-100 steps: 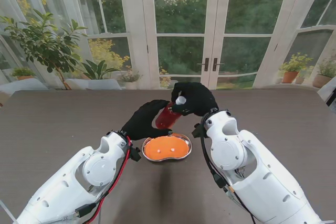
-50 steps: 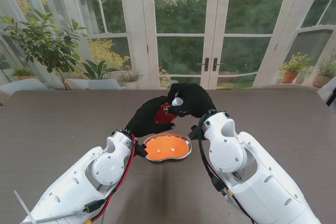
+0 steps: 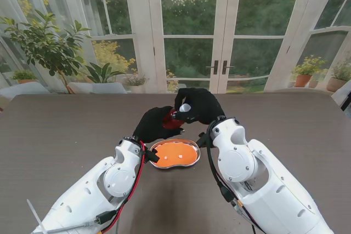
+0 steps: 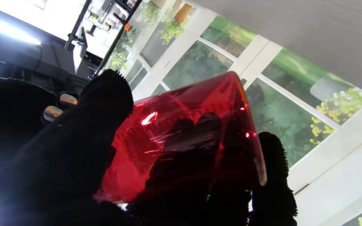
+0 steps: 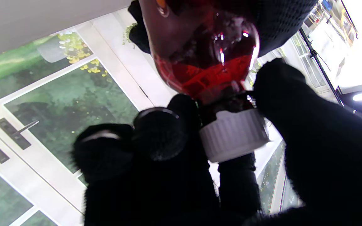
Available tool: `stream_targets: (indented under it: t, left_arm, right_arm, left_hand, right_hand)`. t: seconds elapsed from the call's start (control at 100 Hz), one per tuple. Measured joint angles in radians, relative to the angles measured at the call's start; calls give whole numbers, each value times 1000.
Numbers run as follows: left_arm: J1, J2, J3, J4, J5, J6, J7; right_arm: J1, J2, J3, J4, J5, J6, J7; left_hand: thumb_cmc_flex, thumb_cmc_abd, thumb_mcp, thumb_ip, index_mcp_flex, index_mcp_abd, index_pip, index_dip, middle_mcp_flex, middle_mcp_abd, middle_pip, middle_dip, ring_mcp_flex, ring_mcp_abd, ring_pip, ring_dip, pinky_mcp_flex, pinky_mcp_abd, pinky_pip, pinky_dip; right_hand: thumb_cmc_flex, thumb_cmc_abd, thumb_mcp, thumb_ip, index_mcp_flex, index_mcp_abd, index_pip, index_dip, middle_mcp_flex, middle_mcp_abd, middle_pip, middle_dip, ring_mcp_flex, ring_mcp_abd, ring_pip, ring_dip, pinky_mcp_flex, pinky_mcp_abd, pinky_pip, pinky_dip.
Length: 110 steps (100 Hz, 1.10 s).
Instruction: Collect the cotton balls from the tray into a sample bottle
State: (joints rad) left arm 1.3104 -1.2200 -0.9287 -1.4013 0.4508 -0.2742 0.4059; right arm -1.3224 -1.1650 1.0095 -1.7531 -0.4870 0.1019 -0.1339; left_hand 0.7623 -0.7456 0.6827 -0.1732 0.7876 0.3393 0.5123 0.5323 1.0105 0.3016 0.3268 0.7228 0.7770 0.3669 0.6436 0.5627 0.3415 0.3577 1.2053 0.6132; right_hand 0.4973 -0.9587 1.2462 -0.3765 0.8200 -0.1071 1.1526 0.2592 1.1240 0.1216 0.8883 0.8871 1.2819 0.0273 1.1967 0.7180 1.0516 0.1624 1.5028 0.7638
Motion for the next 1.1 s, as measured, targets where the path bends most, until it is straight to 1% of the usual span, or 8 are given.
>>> stream_targets:
  t: [0.12,0.28,0.39,0.49,0.54,0.73,0.84,1.1]
  left_arm:
    - [2,-6,0,0,-33,-5,-8]
    - [14,-13,-5,-7,-77,-9,-17]
    - [22,-14,-13,-13,-79,-10,-22]
    - [31,-14,-23,-24,-74,-15,-25]
    - [37,-13,-30,-31,-72,-18,-26]
    - [63,-8,-58,-55,-58,-20,-41]
    - [79,-2,-75,-65,-46,-17,-54]
    - [130,21,-130,-98,-18,-12,-108]
  right_arm:
    - [0,0,2,0,0,0,-1]
    - [0,0,2,1,-3,-3,-8]
    - [0,0,2,1,-16,-8,-5]
    - [0,0,2,2,-25,-12,-4]
    - [-1,0,2,2,-25,-16,-1]
    - [-5,1,10,1,-34,-38,2]
    - [-9,3,25,-5,-32,-47,21]
    - [-14,18,65,-32,-90,-55,69]
  left_hand:
    - [5,0,-56,0,39,0,98,-7,79,1,6,163,58,31,82,63,65,49,92,51]
    - [5,0,-75,1,40,5,164,-4,105,15,52,230,89,61,148,110,93,93,151,90]
    - [5,0,-77,1,40,16,185,5,129,24,68,240,123,64,174,116,119,105,175,98]
    - [5,0,-77,1,40,26,205,9,158,28,76,243,156,66,192,125,148,119,191,106]
    - [5,0,-77,1,40,28,207,13,160,30,82,243,160,68,196,125,150,124,199,106]
    - [5,0,-77,1,44,31,222,16,183,32,87,236,186,70,207,125,173,135,205,109]
    - [5,0,-77,1,45,32,222,16,184,32,87,232,187,71,209,125,173,137,209,109]
    - [5,0,-77,1,46,34,222,16,191,33,87,228,188,71,210,125,173,137,210,109]
  right_hand:
    - [1,28,0,0,0,0,0,0,-6,11,0,0,0,7,0,0,-10,0,0,2]
    - [0,65,0,0,-23,5,-26,0,-22,23,-36,-26,0,26,-113,-32,-92,23,-16,12]
    - [-13,101,0,1,-46,40,-89,0,-86,12,-139,-153,-1,35,-293,-84,-183,35,-62,12]
    - [-100,144,2,133,-67,72,-262,104,-140,-27,-192,-261,-57,53,-412,-92,-265,47,-106,12]
    - [-130,155,3,154,-88,81,-337,127,-178,-28,-221,-287,-102,63,-465,-102,-315,51,-150,4]
    - [-231,157,-44,157,-223,93,-455,130,-336,-29,-292,-352,-289,103,-636,-176,-491,60,-309,-44]
    - [-294,227,-119,158,-270,93,-477,126,-400,-29,-309,-385,-361,112,-692,-205,-552,71,-363,-53]
    - [-306,307,-181,167,-202,56,-478,125,-384,-29,-298,-393,-371,123,-674,-215,-530,72,-364,-51]
